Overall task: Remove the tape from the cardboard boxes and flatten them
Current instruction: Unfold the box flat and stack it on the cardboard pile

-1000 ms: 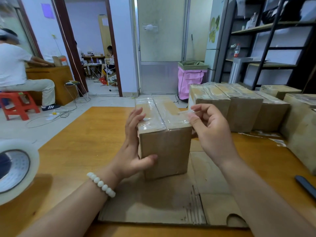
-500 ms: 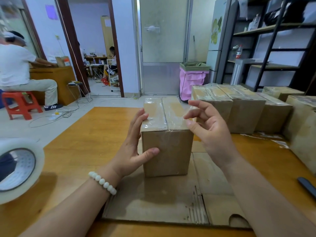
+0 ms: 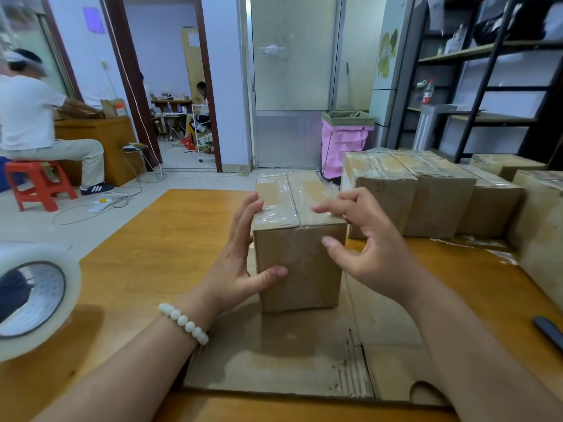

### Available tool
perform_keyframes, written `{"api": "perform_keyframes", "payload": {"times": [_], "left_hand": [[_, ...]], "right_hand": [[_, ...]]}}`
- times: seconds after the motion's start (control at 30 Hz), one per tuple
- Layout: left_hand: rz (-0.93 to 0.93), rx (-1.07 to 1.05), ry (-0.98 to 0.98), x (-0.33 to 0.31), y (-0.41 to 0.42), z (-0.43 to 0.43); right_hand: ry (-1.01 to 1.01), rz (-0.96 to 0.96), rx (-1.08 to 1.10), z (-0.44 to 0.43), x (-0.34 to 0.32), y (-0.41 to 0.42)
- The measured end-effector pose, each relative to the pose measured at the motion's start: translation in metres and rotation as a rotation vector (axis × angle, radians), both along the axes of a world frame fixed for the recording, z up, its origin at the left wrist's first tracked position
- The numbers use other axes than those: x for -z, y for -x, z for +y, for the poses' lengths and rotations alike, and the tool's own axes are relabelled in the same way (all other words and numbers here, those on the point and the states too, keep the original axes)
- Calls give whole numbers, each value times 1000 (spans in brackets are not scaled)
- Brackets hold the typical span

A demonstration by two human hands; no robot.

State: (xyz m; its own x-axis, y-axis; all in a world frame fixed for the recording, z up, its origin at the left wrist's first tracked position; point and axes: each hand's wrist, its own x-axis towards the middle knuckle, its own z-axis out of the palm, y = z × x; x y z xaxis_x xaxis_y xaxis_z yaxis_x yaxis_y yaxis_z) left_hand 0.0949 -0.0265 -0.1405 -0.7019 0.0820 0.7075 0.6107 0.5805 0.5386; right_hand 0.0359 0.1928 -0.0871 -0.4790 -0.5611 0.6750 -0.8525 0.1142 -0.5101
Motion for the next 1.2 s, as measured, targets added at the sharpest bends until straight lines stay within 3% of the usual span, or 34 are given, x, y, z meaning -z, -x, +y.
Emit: {"api": "perform_keyframes", "payload": {"times": [0.27, 0.4, 0.53, 0.7, 0.83, 0.97, 1.2], "left_hand": [[-52, 18, -8, 0, -2, -1], [-88, 50, -48, -1, -4, 0], [-121, 64, -84, -2, -6, -1], [-124, 73, -73, 0, -5, 0], [-121, 75, -64, 0, -5, 1], [-126, 69, -62, -1, -5, 2], [-129, 51, -31, 1, -2, 1]], "right_hand": [[4, 46, 60, -2, 3, 2], [111, -160, 26, -3, -1, -6], [198, -224, 49, -3, -5, -8], [60, -152, -36, 0, -3, -6], [-92, 75, -33, 0, -1, -3], [-238, 156, -14, 3, 1, 2], [-125, 184, 4, -3, 8, 8]]}}
